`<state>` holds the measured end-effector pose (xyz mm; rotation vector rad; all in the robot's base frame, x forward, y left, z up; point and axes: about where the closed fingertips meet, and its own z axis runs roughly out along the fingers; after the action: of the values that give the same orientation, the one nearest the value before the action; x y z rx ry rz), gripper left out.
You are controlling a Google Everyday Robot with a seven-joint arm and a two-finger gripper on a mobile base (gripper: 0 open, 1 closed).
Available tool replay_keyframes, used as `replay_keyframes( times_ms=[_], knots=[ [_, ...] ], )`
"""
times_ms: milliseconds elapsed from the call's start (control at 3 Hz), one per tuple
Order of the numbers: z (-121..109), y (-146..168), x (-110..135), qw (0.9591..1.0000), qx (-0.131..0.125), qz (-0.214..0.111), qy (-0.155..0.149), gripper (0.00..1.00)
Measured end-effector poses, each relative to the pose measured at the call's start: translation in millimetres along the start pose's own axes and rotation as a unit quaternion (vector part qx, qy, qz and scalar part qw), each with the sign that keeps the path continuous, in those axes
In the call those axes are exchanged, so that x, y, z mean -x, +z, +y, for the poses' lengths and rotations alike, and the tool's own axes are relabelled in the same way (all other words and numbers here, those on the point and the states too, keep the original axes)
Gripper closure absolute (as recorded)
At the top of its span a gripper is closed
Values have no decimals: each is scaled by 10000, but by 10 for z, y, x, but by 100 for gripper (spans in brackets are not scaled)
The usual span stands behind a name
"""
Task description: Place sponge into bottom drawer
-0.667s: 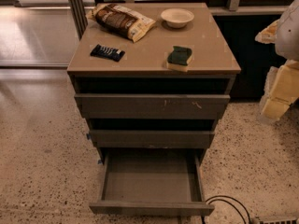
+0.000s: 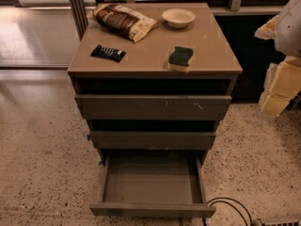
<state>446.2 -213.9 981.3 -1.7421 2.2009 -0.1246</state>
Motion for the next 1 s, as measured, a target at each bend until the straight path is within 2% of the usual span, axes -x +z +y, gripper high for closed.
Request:
replay_keyframes(
  times_ms=[333, 667, 1000],
  knots=[
    [-276, 26, 159, 9990, -135, 75, -430, 0],
    [-614, 120, 406, 9941, -192, 164, -1057, 0],
    [-902, 288, 611, 9859, -263, 367, -1613, 0]
  ],
)
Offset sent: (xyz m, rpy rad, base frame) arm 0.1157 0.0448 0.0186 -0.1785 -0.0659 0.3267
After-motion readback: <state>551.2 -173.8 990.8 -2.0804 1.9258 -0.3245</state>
